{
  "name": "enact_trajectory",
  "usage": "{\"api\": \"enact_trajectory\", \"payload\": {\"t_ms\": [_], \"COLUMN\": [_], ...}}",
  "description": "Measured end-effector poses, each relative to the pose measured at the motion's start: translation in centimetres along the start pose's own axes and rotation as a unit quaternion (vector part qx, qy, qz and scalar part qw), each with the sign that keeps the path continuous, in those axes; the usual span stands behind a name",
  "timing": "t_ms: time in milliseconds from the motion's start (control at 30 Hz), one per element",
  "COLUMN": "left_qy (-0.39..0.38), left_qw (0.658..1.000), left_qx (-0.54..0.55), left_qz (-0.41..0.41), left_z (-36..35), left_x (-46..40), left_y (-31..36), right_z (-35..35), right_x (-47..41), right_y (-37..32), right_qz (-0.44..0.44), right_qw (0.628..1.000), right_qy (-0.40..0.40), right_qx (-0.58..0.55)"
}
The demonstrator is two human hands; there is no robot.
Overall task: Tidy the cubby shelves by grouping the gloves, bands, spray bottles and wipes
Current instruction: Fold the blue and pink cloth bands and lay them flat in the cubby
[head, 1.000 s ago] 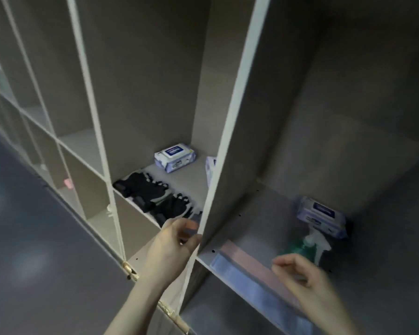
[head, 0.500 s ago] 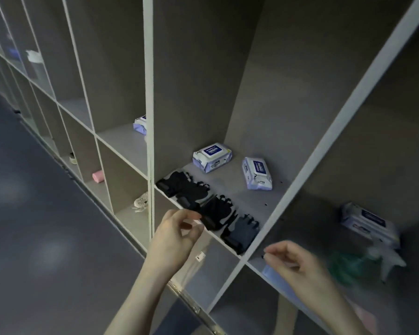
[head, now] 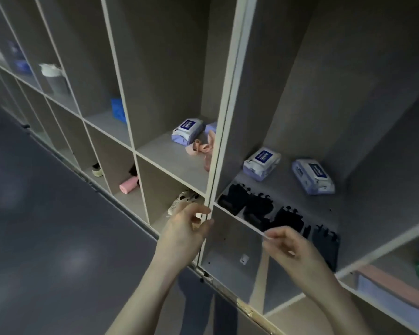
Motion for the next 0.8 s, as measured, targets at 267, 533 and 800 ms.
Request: {"api": "enact_trajectory", "payload": {"t_ms": [267, 533, 800], "left_qy": [0.001, -0.038, -0.129], "left_qw": [0.999, 0.997, 0.978], "left_qx": [-0.03, -0.032, -0.141], "left_qz": [0.039, 0.067, 0.084], "left_z": [5.2, 6.7, 5.7], "left_x": [-7.8, -20.0, -32.1], "left_y": [-6.9, -12.9, -19.5], "right_z": [-7.9, -14.4, -20.0], "right_x": [-9.1, -21.4, -35.5], "right_y": [-3.6, -6.3, -5.1], "right_qz": [0.005, -0.009, -0.031], "right_qw": [0.996, 0.991, 0.964], "right_qy": [-0.08, -0.134, -0.154], "right_qx": [0.043, 0.016, 0.214]}}
Point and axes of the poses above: each hand's wrist, its own x-axis away from the middle knuckle, its own z-axis out of the back of the hand, y = z × x, the point moved 1 cm from there along -x, towards the middle knuckle, and after that the axes turned 1 degree about z, right-handed, at the moved point
